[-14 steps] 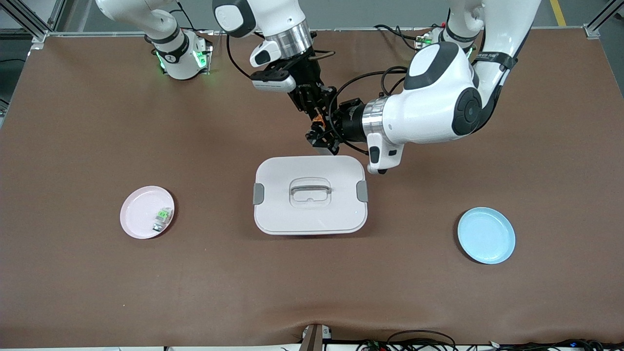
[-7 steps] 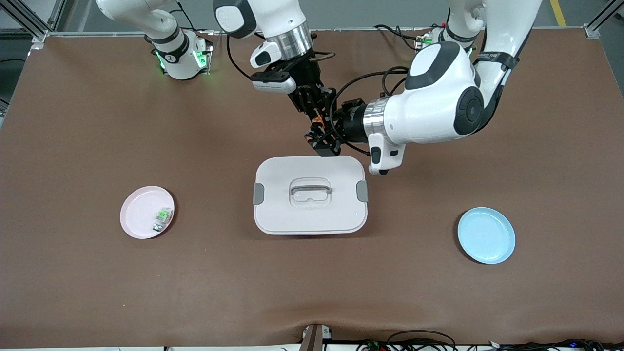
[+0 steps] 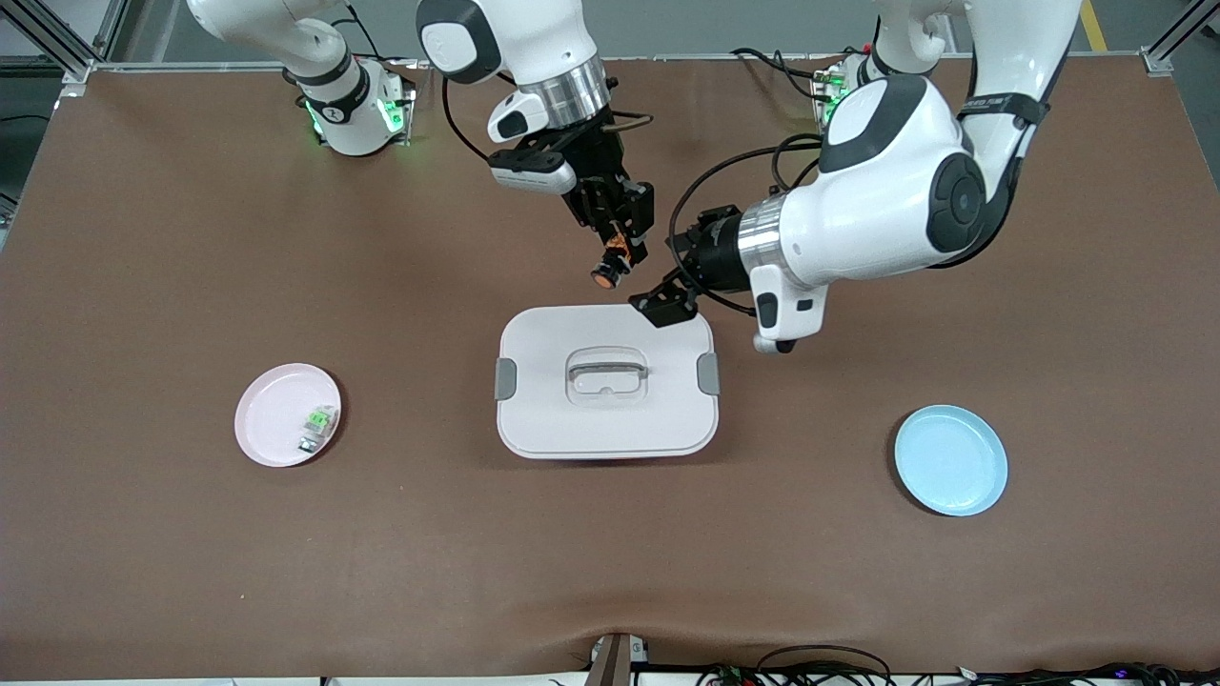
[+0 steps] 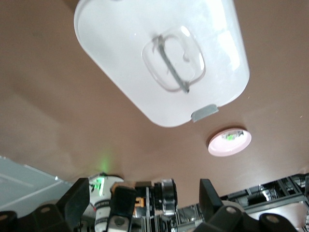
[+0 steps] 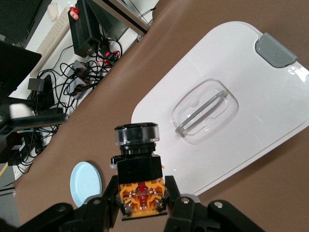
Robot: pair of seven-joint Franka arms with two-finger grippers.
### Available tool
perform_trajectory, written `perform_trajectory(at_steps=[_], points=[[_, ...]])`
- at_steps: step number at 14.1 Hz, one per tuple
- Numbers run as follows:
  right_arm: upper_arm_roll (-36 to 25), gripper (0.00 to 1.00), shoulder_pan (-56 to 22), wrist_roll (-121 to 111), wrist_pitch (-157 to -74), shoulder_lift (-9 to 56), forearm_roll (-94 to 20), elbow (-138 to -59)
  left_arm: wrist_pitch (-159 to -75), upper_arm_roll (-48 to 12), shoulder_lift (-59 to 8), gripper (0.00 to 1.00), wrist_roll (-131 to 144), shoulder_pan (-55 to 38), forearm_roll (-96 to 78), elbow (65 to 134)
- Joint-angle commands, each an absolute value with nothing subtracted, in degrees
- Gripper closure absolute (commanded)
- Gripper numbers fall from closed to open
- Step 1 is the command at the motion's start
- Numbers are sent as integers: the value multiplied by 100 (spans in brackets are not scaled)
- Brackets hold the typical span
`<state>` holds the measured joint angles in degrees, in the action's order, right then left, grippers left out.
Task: Transfer orange switch to right arm and place
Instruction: 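Open the left gripper and release the switch to the right gripper, then carry the switch with the right gripper while the left gripper withdraws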
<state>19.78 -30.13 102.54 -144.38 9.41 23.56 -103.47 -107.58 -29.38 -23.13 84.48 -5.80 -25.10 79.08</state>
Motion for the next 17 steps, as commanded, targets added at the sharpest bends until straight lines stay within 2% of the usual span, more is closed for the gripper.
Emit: perform_trajectory(at_steps=[1,8,10,17], points=[[2013,100,-2831,9959,-14405,932,2461,-10353,-10408,-2909,-2030,0,8508,-212,-2093,7928],[2048,100,-2242,8344,-14396,905,2216,-10775,-9756,-2918,-1802,0,7404,569,-1143,7954],[2039,100,-2101,7484,-14388,818,1603,-10924,-9572,-2900,-1793,0,6622,860,-1125,7963],[2030,100,-1083,4381,-13378,247,-156,-11135,-9203,-2909,-1784,0,4302,1370,289,7963]])
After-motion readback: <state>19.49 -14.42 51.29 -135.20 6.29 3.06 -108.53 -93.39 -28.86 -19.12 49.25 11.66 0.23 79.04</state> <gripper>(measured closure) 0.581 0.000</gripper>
